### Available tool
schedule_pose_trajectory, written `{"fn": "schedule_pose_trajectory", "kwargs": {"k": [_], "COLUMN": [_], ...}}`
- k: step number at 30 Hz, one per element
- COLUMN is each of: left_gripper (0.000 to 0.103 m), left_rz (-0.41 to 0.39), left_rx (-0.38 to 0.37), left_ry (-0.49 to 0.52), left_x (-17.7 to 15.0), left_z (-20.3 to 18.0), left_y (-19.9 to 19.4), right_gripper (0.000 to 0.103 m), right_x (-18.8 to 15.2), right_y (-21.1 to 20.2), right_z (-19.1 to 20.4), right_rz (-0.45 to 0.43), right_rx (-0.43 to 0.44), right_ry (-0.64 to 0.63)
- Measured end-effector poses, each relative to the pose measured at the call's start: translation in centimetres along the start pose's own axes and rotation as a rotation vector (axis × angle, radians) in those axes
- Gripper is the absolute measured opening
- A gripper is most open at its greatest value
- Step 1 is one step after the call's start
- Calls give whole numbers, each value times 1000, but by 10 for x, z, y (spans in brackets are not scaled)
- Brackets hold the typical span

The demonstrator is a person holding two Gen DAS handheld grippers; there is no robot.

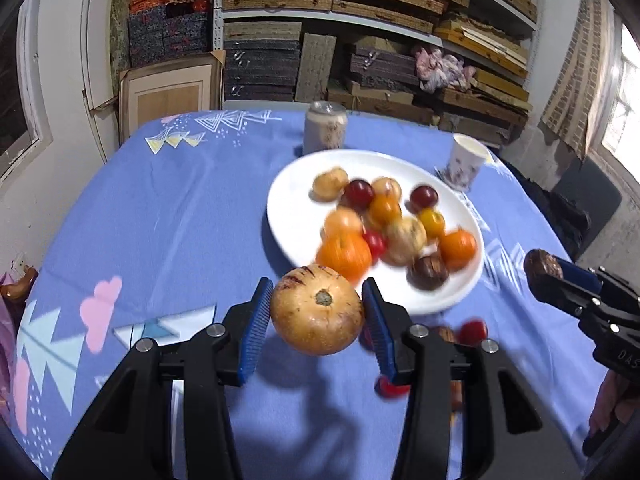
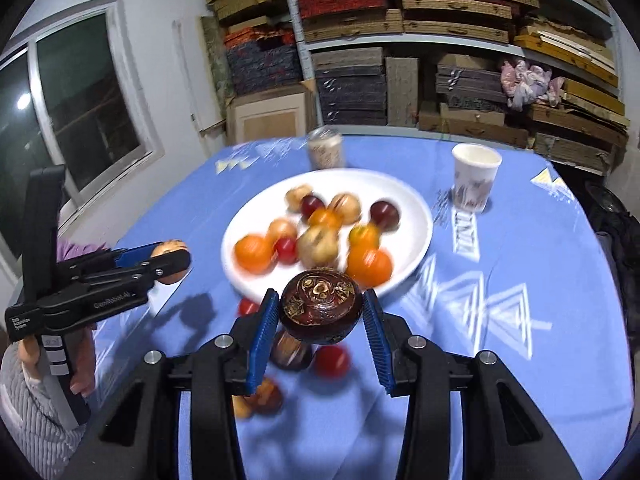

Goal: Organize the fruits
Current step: 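Place the dark brown fruit on the plate with the right tool while the left tool places the pear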

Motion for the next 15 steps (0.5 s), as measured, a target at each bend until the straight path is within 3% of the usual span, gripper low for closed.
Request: {"fn": "schedule_pose_trajectory", "kwargs": {"k": [8,10,14,15], "left_gripper": [45,45,46,51], "left_rz": [26,42,51,46], "left_rx": [33,20,67,64], "left_ry": [-62,-79,-64,-60], "left_x": [52,58,58,58], "left_z": [9,12,12,12], "left_y": [68,83,107,108], "right_gripper": [44,44,45,45], "right_x": [41,45,46,45], "right_y": [79,99,123,125], "right_z": [-37,-46,-59,-60], "right_rz": [32,50,69,68], "right_rx": [-34,-47,-54,-54], "right_ry": [130,153,183,182]}}
Point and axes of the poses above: each gripper's, at about its wrist camera, not at the fingertips, and y roughly the way its jaws point, z to its left, x to its top, the point moved 4 cm from there along y, roughly the way its jaws point, and after that the axes turned 3 degrees about -x, right-handed, at the moved point
